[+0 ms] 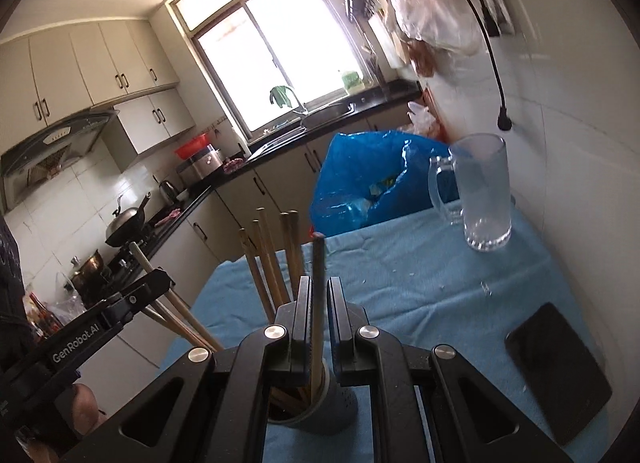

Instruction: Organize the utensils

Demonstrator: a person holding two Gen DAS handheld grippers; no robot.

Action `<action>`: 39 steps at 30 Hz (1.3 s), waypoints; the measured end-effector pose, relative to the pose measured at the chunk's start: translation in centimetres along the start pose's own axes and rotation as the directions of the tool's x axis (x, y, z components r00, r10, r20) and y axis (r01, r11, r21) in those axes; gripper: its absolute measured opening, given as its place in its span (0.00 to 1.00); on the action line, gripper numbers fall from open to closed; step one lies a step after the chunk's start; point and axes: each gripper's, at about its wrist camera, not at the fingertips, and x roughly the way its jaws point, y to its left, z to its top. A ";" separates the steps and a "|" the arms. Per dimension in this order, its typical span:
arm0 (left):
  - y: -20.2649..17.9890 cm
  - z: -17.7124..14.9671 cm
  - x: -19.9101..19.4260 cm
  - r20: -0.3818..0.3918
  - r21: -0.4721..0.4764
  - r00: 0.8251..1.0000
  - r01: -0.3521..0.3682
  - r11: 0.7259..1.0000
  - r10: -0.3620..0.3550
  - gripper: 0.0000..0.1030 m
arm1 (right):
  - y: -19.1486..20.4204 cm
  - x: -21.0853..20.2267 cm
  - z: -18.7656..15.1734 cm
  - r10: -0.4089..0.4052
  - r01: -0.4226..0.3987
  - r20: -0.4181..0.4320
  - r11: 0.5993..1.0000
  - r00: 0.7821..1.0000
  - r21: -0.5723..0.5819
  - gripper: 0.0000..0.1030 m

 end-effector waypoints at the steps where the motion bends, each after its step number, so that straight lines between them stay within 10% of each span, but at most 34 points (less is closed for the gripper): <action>1: 0.0 0.1 -0.4 0.010 -0.001 1.000 -0.001 1.000 0.001 0.32 | -0.1 -0.1 0.0 0.005 -0.005 -0.003 1.000 1.000 0.005 0.09; 17: 0.3 -1.6 -7.4 0.125 -0.005 0.990 -0.069 0.998 0.069 0.69 | -0.2 -7.4 -2.0 -0.012 0.009 0.083 1.000 0.997 0.027 0.42; 39: 6.8 -12.5 -8.4 -0.022 0.000 0.967 -0.252 0.968 0.252 0.90 | 1.0 -9.2 -10.8 -0.201 0.202 0.028 0.978 0.979 -0.059 0.93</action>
